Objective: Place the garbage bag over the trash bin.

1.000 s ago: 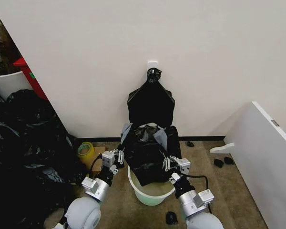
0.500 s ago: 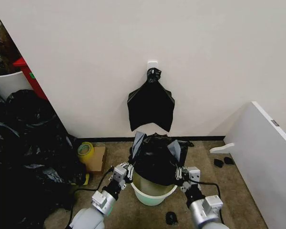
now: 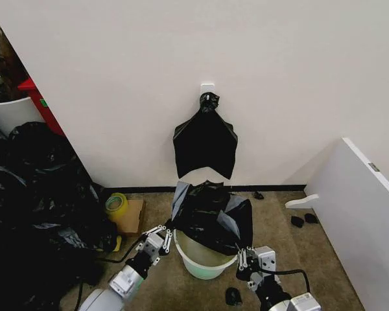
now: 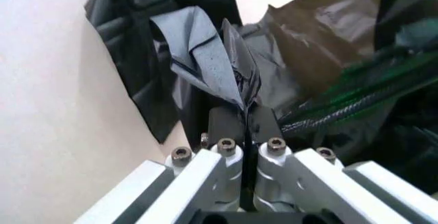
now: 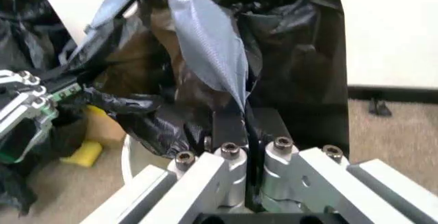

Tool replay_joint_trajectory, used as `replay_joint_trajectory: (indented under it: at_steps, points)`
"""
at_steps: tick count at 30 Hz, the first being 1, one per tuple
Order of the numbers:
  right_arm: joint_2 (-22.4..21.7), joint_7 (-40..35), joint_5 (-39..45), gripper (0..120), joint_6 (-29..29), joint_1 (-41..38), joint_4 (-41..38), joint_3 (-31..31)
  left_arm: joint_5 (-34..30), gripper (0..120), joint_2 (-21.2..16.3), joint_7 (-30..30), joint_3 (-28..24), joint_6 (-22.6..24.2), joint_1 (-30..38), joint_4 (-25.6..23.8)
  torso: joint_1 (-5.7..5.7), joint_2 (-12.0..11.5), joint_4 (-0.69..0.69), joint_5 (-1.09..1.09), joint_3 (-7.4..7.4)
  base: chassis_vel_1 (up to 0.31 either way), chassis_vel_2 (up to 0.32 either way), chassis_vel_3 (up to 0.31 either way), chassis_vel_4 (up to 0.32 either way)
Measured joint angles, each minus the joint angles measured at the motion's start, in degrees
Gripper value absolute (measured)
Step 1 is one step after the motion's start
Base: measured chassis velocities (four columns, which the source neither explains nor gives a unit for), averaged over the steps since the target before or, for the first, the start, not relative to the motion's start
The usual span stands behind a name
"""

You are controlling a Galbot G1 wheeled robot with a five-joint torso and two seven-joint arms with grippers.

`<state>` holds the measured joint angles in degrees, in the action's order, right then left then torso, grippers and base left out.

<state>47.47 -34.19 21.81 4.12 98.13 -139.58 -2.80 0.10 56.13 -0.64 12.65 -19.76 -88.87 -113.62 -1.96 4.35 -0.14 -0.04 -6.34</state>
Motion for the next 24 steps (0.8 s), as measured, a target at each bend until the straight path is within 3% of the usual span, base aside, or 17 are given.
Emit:
replay_joint_trajectory:
  at_steps: [10, 20, 24]
  points:
    - [-0.33, -1.44, 0.89, 0, 0.72, -1.08, 3.57, 0.8, -1.51, 0, 0.59, -0.06, -3.1, 1.15, -3.73, -0.41, 0.0, 0.0, 0.01, 0.01, 0.0, 0.0, 0.0, 0.0, 0.0]
    - [1.48, 1.95, 1.38, 0, -2.05, -4.32, 8.51, 4.17, -2.52, 0, 4.04, -0.08, -6.88, -0.71, -1.64, 3.7, 0.0, 0.0, 0.0, 0.01, -0.01, 0.0, 0.0, 0.0, 0.0]
    - [1.57, -4.06, 7.89, 0, 3.18, -1.71, 3.61, 2.14, -5.35, 0, 5.64, 0.5, -7.81, -1.85, -1.21, 3.24, 0.0, 0.0, -0.01, -0.02, 0.0, 0.0, 0.0, 0.0, 0.0]
